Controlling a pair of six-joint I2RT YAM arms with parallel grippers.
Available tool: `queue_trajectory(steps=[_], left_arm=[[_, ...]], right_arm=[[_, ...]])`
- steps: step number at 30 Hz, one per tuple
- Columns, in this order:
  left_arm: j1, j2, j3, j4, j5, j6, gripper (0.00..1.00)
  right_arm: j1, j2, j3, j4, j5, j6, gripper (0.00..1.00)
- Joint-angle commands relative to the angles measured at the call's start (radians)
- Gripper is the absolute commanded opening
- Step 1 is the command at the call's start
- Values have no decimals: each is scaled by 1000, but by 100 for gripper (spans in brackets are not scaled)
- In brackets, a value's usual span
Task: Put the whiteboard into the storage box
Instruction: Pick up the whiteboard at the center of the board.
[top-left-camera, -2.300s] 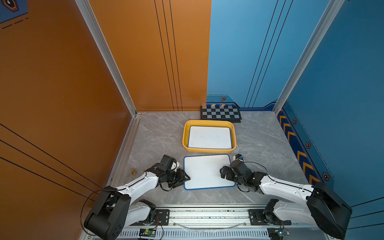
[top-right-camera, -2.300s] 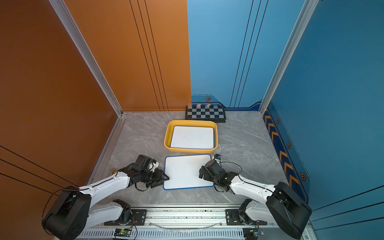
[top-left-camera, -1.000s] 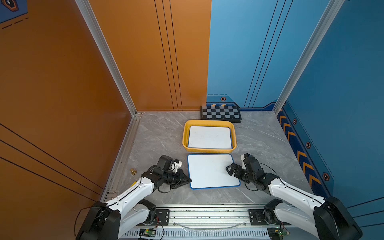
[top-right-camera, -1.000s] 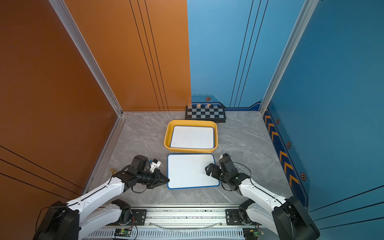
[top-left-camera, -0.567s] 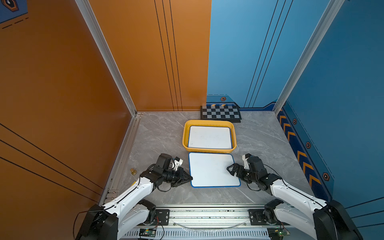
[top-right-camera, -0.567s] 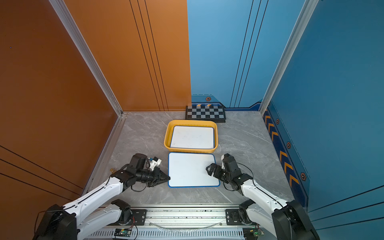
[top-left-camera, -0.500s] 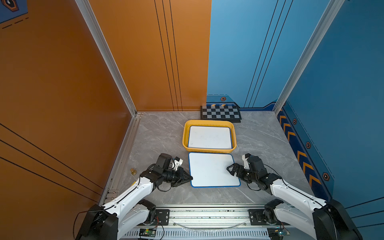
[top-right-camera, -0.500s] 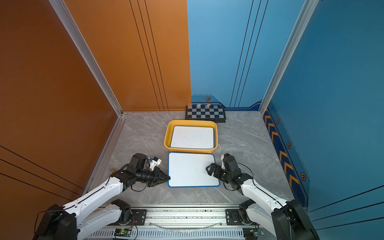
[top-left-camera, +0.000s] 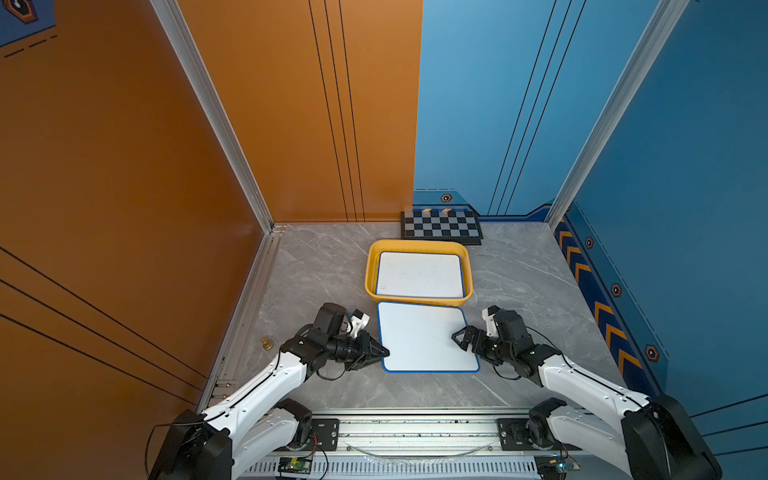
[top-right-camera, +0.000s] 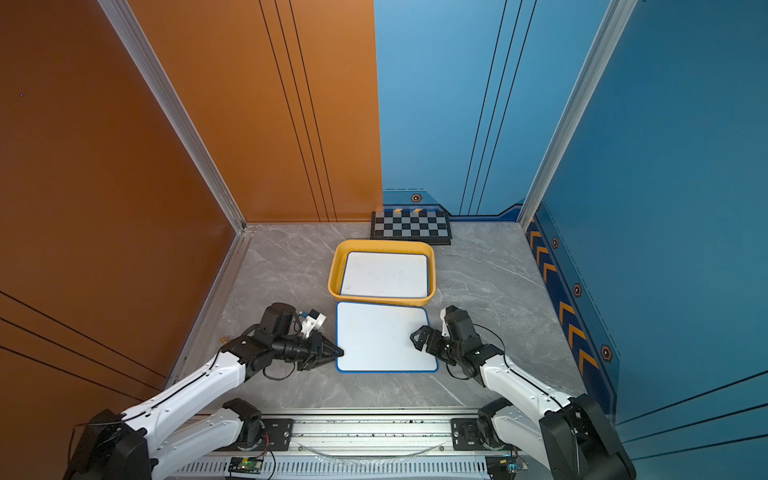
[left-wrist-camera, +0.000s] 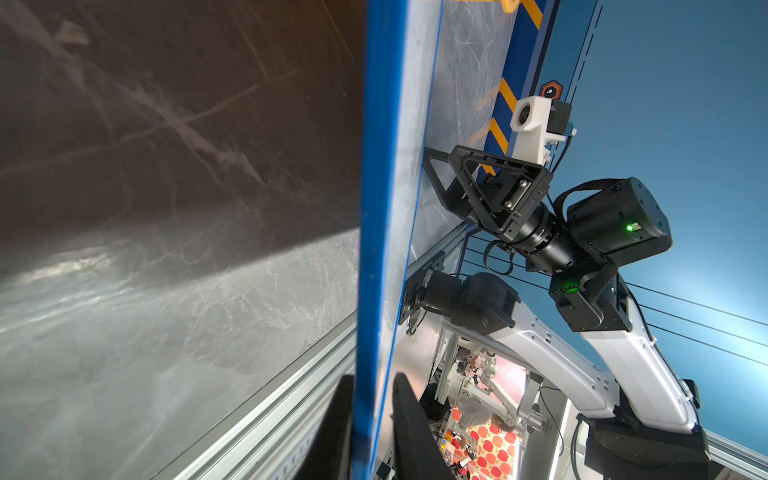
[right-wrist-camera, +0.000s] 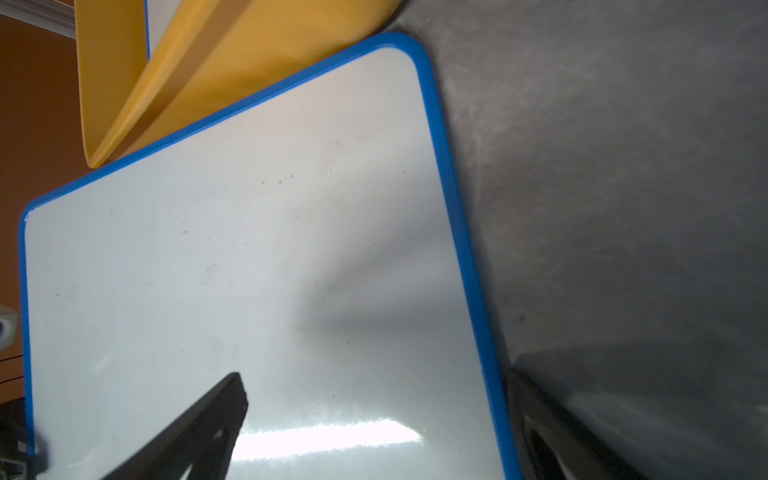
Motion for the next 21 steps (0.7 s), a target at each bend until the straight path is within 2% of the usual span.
queue_trajectory(steps=[1,9,21], left_arm=[[-19,23,37,25,12,-2,19],[-55,67,49,105,-7,-22,22],[-57,78,54,123,-3,-23,18]], right_arm=[[5,21,-58,-212,-50,38,99],[23,15,-58,-148,-91,80,100],[43,1,-66,-153,-61,94,100]])
